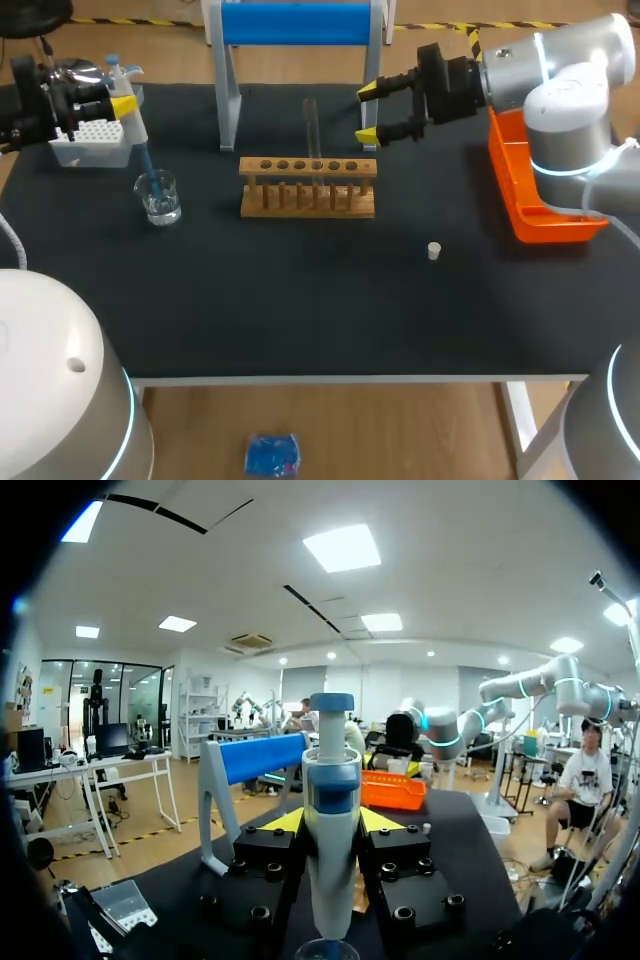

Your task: Invert the test tube, pick up the pipette, mount the tip to pipette, aspirate from beaker and dispense into the tube, eject the tip, return the pipette, and cap with the stopper.

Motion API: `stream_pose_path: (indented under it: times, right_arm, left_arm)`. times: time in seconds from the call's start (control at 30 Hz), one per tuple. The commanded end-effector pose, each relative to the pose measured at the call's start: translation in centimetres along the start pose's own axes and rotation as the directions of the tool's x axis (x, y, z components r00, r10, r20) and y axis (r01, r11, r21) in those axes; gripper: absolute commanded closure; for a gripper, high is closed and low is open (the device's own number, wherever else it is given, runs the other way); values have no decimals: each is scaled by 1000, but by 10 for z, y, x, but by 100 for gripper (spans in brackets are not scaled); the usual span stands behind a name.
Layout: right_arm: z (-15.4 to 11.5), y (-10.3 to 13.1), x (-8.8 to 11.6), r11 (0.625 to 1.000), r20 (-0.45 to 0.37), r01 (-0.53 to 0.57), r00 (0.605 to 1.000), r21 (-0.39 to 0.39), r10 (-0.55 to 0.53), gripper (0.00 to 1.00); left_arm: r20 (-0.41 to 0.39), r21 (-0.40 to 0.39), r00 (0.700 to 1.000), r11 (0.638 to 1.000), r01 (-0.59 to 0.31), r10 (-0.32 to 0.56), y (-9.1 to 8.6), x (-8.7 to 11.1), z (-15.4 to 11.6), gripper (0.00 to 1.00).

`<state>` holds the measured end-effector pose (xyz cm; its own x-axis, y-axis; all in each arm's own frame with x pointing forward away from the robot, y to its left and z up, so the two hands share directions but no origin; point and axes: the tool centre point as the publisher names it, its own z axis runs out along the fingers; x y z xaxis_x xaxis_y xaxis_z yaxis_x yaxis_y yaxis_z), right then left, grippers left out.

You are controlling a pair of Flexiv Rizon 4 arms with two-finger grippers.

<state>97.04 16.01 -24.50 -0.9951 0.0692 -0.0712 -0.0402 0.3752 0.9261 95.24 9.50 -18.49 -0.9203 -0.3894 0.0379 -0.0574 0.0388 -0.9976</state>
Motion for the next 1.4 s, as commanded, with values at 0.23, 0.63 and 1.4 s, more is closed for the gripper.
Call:
stream_pose_path:
  times: [0.23,0.63,1.4]
  right_arm:
    - [0,0,0,1000,-1,0,1000,2,0,0]
    - [0,0,0,1000,-1,0,1000,2,0,0]
    - [0,0,0,1000,-1,0,1000,2,0,0]
  left_arm:
    - [3,-1,1000,1000,-1,1,-1,1,0,100]
    - [9,-4,1000,1000,-13,13,-9,5,2,100]
    - [54,-67,996,996,-64,68,-66,25,12,100]
